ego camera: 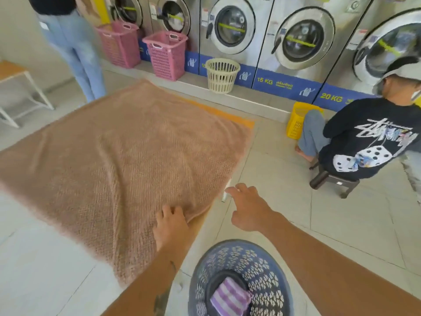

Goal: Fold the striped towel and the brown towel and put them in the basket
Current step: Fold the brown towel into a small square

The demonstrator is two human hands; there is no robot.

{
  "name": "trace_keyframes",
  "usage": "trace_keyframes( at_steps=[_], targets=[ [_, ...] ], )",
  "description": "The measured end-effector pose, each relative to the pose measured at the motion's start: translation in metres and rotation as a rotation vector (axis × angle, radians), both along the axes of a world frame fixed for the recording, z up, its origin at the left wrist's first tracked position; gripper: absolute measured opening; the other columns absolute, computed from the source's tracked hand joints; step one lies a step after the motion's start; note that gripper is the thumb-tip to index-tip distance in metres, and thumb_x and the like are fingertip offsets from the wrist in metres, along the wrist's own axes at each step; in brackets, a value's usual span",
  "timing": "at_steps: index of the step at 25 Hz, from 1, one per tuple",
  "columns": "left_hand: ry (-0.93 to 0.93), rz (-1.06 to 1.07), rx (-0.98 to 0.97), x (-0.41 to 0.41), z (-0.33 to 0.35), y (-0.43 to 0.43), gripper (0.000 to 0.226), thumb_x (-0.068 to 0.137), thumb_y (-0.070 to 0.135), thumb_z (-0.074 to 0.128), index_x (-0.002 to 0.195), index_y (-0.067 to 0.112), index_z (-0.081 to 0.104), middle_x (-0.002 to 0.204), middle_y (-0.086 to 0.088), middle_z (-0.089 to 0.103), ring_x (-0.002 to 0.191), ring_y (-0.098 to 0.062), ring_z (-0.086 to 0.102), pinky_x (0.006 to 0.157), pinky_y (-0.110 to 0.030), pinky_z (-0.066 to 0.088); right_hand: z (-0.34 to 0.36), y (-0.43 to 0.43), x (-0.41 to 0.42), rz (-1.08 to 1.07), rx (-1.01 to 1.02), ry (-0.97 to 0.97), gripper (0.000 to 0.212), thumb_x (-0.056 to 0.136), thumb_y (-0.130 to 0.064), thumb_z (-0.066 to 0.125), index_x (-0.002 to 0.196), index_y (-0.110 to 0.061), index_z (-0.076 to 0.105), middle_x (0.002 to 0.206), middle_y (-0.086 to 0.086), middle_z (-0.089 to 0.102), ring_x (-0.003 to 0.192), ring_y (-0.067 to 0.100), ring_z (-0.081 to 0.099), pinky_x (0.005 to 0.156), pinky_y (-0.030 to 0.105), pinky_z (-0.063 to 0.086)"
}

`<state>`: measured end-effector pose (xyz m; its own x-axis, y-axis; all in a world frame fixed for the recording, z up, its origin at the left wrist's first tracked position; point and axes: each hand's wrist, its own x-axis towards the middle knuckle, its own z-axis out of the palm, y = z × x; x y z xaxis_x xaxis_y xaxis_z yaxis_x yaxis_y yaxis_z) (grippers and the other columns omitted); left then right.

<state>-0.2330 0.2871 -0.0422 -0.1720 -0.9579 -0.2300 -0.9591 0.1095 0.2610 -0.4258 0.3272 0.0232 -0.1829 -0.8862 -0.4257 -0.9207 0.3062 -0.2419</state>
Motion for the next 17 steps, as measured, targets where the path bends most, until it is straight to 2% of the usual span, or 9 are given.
trace_keyframes(
  at_steps=[3, 5, 6, 8, 10, 11, 14, 17],
  targets=[
    [0.186, 0.13, 0.051, 0.001, 0.01, -0.015, 0.021, 0.091, 0.027, 0.048, 0.095, 0.012, 0.062, 0.092, -0.004, 0.055, 0.085, -0.027, 0.055, 0.069, -0.036, 0.05, -0.011, -0.023, -0.031, 0.136, -0.009, 0.007, 0.075, 0.078, -0.006, 0.053, 0.147, -0.023, 0.031, 0.143, 0.004, 0.034, 0.13, 0.032, 0.031, 0.096, 0.044, 0.044],
    [0.221, 0.173, 0.15, 0.001, 0.015, -0.017, 0.015, 0.093, 0.022, 0.054, 0.09, 0.012, 0.064, 0.084, -0.003, 0.057, 0.077, -0.024, 0.056, 0.065, -0.033, 0.05, -0.016, -0.042, -0.043, 0.228, -0.04, 0.028, 0.064, 0.075, -0.003, 0.054, 0.136, -0.02, 0.041, 0.13, 0.003, 0.04, 0.123, 0.031, 0.035, 0.089, 0.042, 0.044],
    [0.215, 0.176, 0.177, 0.001, 0.012, -0.014, 0.017, 0.092, 0.026, 0.056, 0.095, 0.013, 0.065, 0.09, -0.004, 0.06, 0.081, -0.024, 0.058, 0.07, -0.035, 0.053, -0.019, -0.052, -0.047, 0.267, -0.057, 0.046, 0.06, 0.075, -0.002, 0.054, 0.132, -0.018, 0.044, 0.128, 0.003, 0.041, 0.122, 0.031, 0.036, 0.089, 0.042, 0.044],
    [0.154, 0.147, 0.159, 0.001, 0.007, -0.003, 0.04, 0.085, 0.044, 0.058, 0.118, 0.022, 0.063, 0.113, -0.004, 0.057, 0.104, -0.026, 0.054, 0.089, -0.038, 0.051, -0.027, -0.073, -0.054, 0.342, -0.073, 0.09, 0.058, 0.076, -0.001, 0.055, 0.131, -0.017, 0.046, 0.129, 0.005, 0.042, 0.123, 0.031, 0.037, 0.091, 0.044, 0.044],
    [0.059, 0.114, 0.082, -0.001, 0.0, 0.013, 0.062, 0.079, 0.056, 0.061, 0.135, 0.033, 0.049, 0.123, 0.0, 0.045, 0.116, -0.026, 0.043, 0.099, -0.043, 0.045, -0.037, -0.091, -0.059, 0.441, -0.083, 0.171, 0.06, 0.074, -0.002, 0.058, 0.131, -0.017, 0.045, 0.128, 0.007, 0.043, 0.122, 0.032, 0.04, 0.09, 0.042, 0.045],
    [0.018, 0.099, 0.042, -0.004, -0.003, 0.017, 0.065, 0.08, 0.054, 0.064, 0.138, 0.034, 0.043, 0.124, 0.002, 0.041, 0.118, -0.024, 0.039, 0.101, -0.043, 0.043, -0.043, -0.098, -0.06, 0.489, -0.091, 0.217, 0.062, 0.073, -0.004, 0.062, 0.131, -0.018, 0.044, 0.127, 0.007, 0.042, 0.121, 0.032, 0.041, 0.089, 0.041, 0.044],
    [-0.039, 0.028, -0.085, -0.014, -0.015, 0.026, 0.052, 0.086, 0.037, 0.063, 0.133, 0.027, 0.043, 0.125, 0.004, 0.041, 0.117, -0.021, 0.038, 0.101, -0.04, 0.044, -0.065, -0.119, -0.061, 0.605, -0.185, 0.371, 0.075, 0.067, -0.016, 0.08, 0.128, -0.02, 0.037, 0.125, 0.007, 0.04, 0.115, 0.03, 0.042, 0.089, 0.038, 0.041],
    [0.069, 0.038, -0.161, -0.016, -0.022, 0.029, 0.036, 0.087, 0.026, 0.059, 0.122, 0.022, 0.056, 0.117, 0.005, 0.051, 0.109, -0.02, 0.047, 0.089, -0.037, 0.049, -0.073, -0.139, -0.065, 0.754, -0.262, 0.48, 0.07, 0.063, -0.019, 0.083, 0.12, -0.02, 0.041, 0.12, 0.005, 0.045, 0.109, 0.027, 0.046, 0.084, 0.038, 0.045]
  ],
)
